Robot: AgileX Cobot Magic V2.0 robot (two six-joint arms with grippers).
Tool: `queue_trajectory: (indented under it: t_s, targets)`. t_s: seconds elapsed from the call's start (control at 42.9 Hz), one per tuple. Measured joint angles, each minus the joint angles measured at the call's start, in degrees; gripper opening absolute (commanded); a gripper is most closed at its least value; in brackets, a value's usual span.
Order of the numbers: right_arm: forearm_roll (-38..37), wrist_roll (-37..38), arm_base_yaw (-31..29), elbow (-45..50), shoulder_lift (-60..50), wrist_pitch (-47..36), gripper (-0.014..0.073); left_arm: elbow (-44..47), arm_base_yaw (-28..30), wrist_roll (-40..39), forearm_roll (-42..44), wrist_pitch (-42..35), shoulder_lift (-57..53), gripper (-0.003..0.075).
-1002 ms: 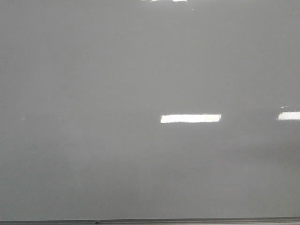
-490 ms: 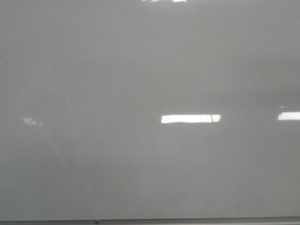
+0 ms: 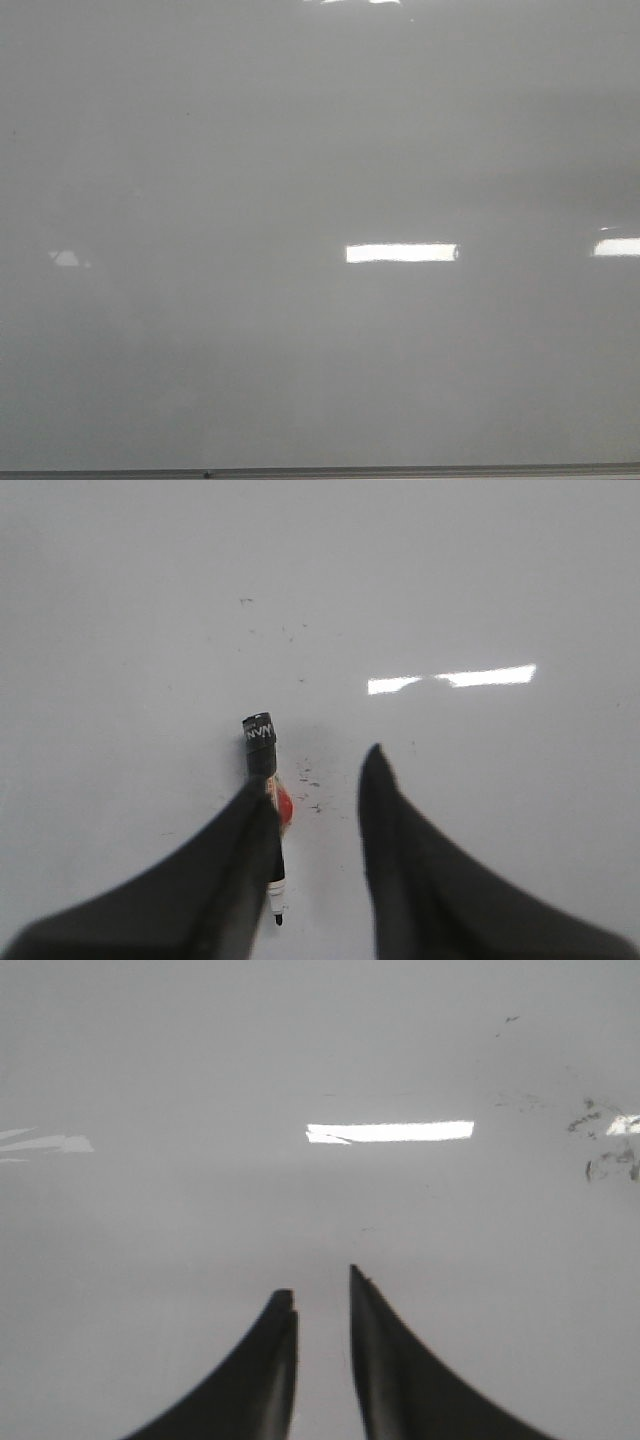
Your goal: Write number 7 on whiteboard
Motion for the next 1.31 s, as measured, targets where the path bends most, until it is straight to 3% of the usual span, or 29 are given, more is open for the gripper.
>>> queue_trajectory:
  t_s: [0.07,0.163,0.443,0.886,1.305]
  targets:
    - [0.0,0.0,0.0,0.0,0.0,0.0,0.0563,0.0,0.0,0.0,0.0,0.0,0.0,0.0658]
    - [0.0,0.0,0.0,0.0,0.0,0.0,0.0629,0.0,0.0,0.0,0.0,0.0,0.0,0.0672]
    - [0.0,0.0,0.0,0.0,0.0,0.08,0.0625,-0.12,0.0,0.0,-0.22,0.2,3.11,0.0672]
    - [0.0,0.0,0.0,0.0,0.0,-0.69,0.0625,-12.08,6.41,-1.51,0.73,5.85,40.31,0.0672]
    - [0.0,0.0,0.0,0.0,0.0,-0.81,0.0625,-14.92,6.69,-1.51,1.77,-8.46,58.04,0.0671]
